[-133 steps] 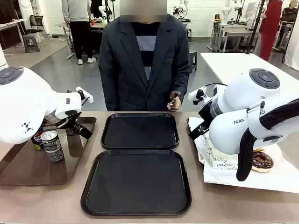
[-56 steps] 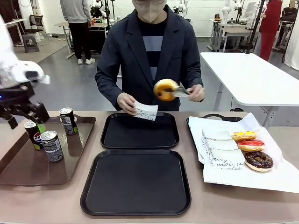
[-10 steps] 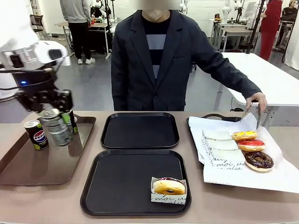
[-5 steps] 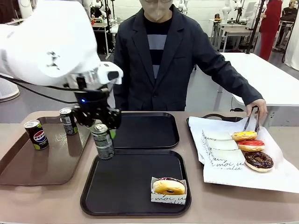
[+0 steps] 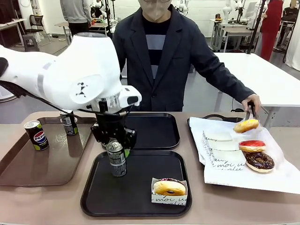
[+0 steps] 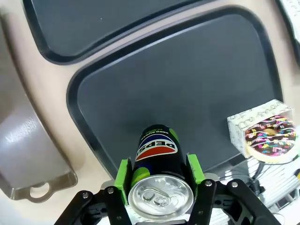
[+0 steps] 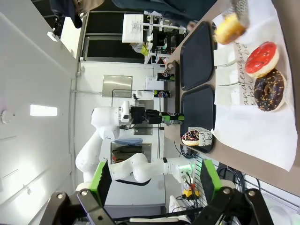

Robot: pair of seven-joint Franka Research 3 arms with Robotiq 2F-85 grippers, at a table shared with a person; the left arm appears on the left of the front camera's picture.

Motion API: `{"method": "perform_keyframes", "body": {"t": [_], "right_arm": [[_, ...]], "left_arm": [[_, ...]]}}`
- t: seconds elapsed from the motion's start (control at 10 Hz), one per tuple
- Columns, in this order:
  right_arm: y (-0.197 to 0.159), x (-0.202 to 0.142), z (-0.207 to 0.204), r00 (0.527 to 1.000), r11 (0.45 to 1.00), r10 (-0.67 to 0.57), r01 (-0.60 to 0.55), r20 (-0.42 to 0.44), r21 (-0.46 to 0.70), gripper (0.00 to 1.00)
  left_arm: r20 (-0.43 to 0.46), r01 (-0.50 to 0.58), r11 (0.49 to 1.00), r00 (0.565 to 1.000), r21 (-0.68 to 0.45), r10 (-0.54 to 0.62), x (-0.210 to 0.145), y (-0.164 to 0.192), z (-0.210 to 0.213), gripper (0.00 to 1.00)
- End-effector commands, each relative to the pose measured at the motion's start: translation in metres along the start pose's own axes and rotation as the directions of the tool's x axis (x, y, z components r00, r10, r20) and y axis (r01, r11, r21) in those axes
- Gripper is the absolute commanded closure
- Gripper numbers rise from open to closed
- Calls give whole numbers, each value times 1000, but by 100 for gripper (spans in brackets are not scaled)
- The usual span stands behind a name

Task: Set up donuts and drinks on trays.
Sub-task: Pick up one Pepsi coke and place it on the Flat Tray.

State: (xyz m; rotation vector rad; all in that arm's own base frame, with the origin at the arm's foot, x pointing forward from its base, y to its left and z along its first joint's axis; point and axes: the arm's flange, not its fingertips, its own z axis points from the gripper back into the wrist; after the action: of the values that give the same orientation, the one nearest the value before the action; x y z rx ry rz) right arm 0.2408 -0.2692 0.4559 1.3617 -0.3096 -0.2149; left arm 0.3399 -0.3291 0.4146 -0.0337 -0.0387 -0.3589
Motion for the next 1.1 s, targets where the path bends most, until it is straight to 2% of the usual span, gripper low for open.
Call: {"method": "perform_keyframes", "body": {"t": [0.0,0.3,0.5,0.7,0.8,0.9,1.0], "right_arm": [[0,0,1,1000,1000,4,-4,-1,14,0],[0,0,1,1000,1000,4,-4,-1,14,0],[0,0,1,1000,1000,4,-4,-1,14,0],[0,0,1,1000,1000,4,-4,-1,14,0],[0,0,1,1000,1000,4,-4,-1,14,0],[0,0,1,1000,1000,4,-4,-1,14,0],[0,0,1,1000,1000,4,-4,-1,14,0]], "left_arm": [[0,23,999,1000,34,-23,0,1,-13,42],[17,67,996,998,54,-69,-4,-2,-24,42],[19,81,995,996,56,-82,-4,-2,-25,0],[13,89,994,996,56,-90,-4,-2,-19,0],[-6,95,993,995,69,-95,-4,0,-12,12],[5,92,994,996,64,-92,-5,4,4,0],[14,86,994,996,66,-87,-9,6,20,0]]}}
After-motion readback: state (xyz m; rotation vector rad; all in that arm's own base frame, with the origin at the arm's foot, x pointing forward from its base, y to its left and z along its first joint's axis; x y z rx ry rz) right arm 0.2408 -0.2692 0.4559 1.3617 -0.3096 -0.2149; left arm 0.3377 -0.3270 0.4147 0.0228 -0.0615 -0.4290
